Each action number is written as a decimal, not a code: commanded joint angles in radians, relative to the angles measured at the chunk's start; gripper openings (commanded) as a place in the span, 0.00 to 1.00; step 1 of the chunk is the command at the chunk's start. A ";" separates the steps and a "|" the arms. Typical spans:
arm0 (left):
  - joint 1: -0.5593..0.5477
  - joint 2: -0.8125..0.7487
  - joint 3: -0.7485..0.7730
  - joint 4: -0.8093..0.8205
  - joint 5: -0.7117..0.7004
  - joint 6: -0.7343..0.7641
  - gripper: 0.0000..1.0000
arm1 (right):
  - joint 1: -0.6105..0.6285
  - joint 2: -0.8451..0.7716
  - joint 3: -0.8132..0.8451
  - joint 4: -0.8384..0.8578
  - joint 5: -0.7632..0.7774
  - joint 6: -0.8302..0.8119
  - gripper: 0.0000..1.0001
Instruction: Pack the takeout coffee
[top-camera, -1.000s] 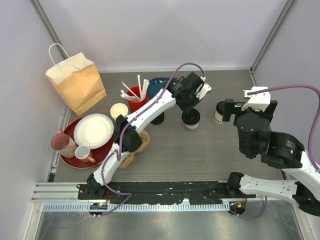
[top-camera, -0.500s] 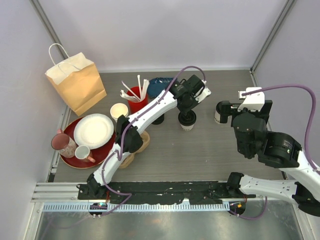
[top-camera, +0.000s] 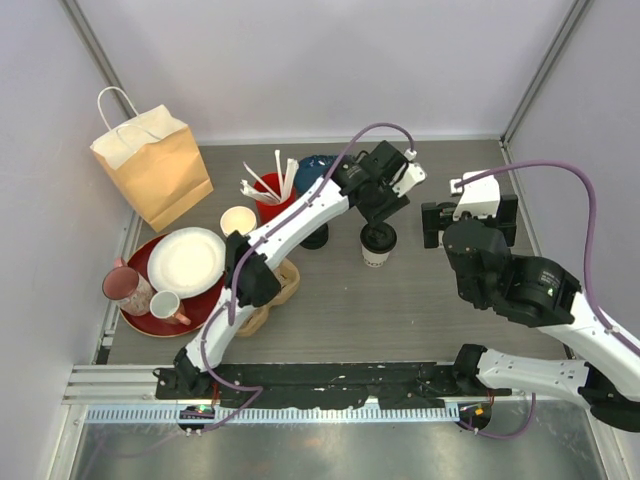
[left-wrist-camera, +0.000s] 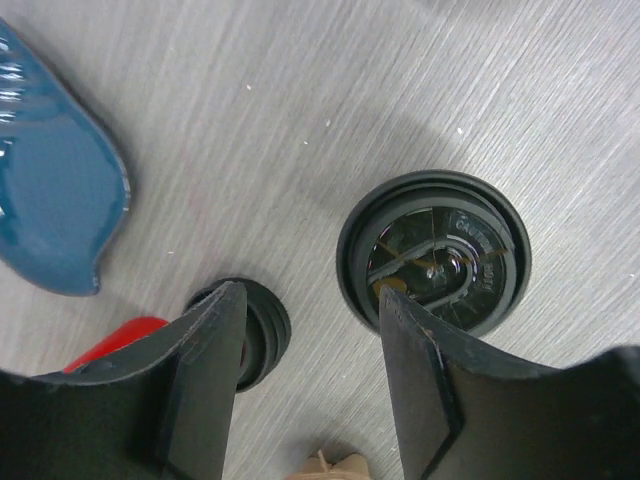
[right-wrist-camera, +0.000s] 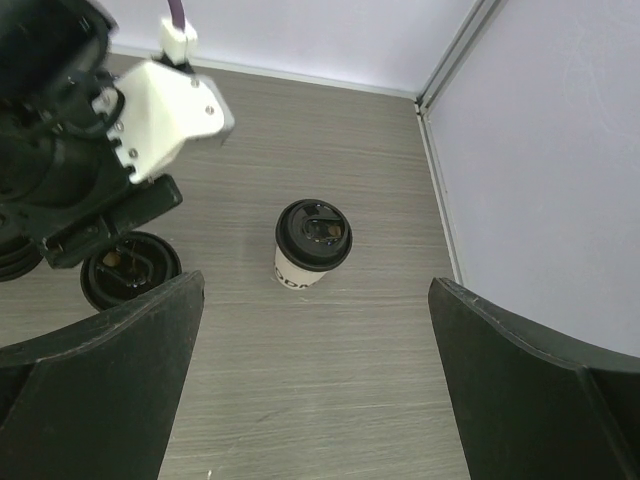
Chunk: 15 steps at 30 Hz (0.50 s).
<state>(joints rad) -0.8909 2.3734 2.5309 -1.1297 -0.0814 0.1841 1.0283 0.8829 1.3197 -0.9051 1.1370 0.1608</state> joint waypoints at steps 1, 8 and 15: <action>-0.003 -0.198 0.006 0.074 -0.012 0.032 0.61 | -0.020 0.007 0.000 0.051 -0.048 0.013 1.00; 0.053 -0.402 -0.073 -0.050 -0.012 0.035 0.72 | -0.056 0.083 0.003 0.110 -0.179 0.008 1.00; 0.360 -0.664 -0.280 -0.137 0.075 0.020 0.74 | -0.131 0.125 -0.034 0.244 -0.396 -0.009 1.00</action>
<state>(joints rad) -0.7177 1.8252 2.3451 -1.1843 -0.0380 0.2092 0.9291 1.0031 1.3029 -0.7830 0.8917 0.1570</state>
